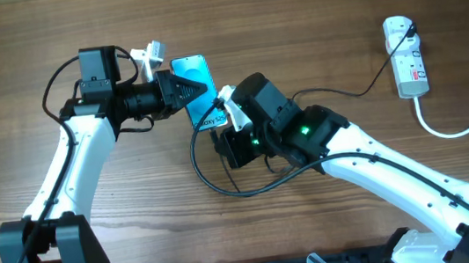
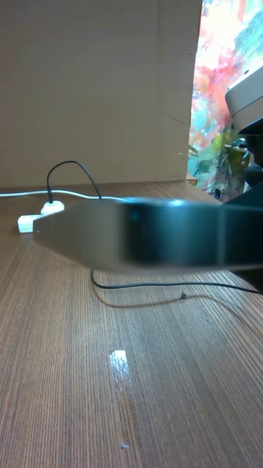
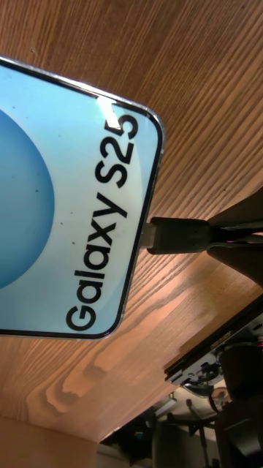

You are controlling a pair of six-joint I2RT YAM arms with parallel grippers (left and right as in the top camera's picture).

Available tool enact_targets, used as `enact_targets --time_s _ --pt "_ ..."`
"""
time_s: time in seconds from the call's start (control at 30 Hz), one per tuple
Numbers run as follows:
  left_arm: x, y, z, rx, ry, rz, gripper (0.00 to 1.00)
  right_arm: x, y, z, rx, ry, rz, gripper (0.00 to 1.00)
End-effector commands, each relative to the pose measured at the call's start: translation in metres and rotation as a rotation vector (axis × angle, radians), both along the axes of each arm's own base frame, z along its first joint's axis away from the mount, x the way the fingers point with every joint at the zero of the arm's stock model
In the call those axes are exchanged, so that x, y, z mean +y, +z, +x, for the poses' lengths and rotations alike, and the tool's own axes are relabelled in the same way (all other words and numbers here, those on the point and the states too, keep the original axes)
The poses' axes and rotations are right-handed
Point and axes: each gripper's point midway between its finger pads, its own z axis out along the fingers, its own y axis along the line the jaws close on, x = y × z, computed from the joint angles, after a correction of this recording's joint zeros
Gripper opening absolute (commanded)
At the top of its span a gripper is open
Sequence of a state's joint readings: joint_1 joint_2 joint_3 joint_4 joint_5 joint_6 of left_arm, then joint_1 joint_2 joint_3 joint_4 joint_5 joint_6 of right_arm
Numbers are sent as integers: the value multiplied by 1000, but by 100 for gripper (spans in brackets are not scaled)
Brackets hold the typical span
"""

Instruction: Plug charger to phone and switch on socket

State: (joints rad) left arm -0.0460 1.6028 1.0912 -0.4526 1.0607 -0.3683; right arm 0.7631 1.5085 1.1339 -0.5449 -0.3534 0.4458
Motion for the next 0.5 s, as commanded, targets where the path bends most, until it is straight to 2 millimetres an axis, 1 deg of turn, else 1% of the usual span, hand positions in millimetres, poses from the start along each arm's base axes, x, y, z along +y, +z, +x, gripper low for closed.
enact_targets --time_s 0.0,0.23,0.37,0.47 --pt "-3 5 -5 -4 -24 -22 4 2 8 16 -41 -54 11 4" --pt "-3 5 -5 -3 -24 -22 4 8 17 24 -79 -62 53 4" --pt "-3 5 -7 -1 -31 -22 4 3 17 31 -82 -77 52 4" --pt "-3 4 -9 9 -34 -26 4 -1 23 38 -86 -88 69 4"
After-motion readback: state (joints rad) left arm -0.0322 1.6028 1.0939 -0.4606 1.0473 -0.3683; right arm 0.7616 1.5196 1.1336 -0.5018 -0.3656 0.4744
